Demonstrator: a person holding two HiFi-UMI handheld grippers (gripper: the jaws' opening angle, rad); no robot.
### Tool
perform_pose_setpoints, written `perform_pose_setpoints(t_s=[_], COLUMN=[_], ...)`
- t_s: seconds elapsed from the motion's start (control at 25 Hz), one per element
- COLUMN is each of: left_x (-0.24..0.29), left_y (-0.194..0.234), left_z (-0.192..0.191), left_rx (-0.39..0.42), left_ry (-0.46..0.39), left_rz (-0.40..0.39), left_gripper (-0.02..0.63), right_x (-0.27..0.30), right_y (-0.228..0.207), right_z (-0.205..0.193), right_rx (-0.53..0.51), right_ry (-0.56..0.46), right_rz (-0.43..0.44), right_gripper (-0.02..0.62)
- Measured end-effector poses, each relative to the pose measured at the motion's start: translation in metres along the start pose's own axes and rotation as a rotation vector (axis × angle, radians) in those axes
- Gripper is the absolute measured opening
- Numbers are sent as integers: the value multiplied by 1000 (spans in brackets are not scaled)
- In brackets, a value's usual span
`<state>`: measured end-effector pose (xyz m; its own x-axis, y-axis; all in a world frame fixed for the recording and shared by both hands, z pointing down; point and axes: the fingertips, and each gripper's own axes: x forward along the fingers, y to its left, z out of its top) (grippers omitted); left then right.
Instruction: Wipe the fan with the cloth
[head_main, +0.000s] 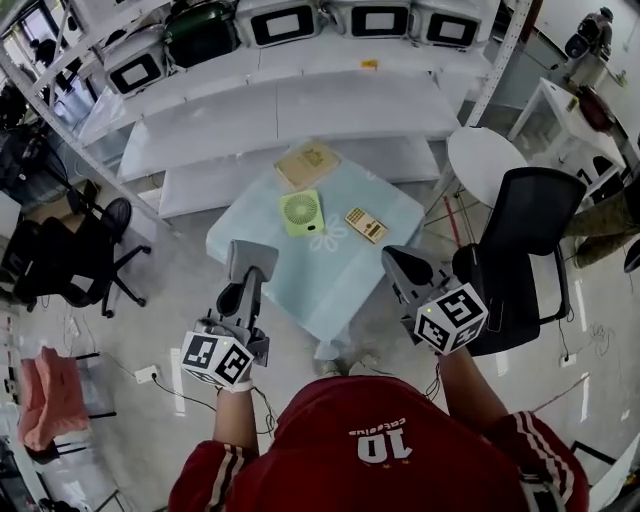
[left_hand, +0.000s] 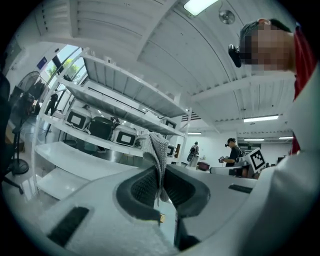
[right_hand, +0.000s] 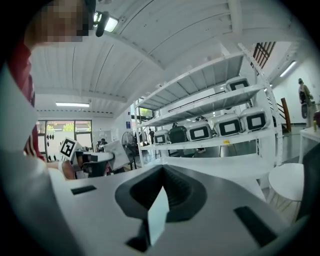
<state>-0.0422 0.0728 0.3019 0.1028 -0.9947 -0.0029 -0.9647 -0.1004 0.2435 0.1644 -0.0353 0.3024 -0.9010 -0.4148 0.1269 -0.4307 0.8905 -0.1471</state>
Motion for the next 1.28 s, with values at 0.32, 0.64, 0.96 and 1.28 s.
perform_pose_setpoints(t_s=[0.32,0.64,0.96,1.28], left_x=[25,54,92,114], left_y=[-30,-33,-2,49], left_z=[-3,-24,-27,-28], left_rx=[96,162,171,118], left_ry=[65,142,175,187], left_rz=[-18,-108,-281,-384], left_gripper=[25,25,25,25], right_x=[8,18,58,111], right_y=[-16,-28,-31,-4], right_z=[-1,0,-2,-18], right_rx=[36,45,67,20], right_ry=[-7,-24,-7,58], right_rz=[31,-20,-136,-205], right_gripper=[3,5,5,5])
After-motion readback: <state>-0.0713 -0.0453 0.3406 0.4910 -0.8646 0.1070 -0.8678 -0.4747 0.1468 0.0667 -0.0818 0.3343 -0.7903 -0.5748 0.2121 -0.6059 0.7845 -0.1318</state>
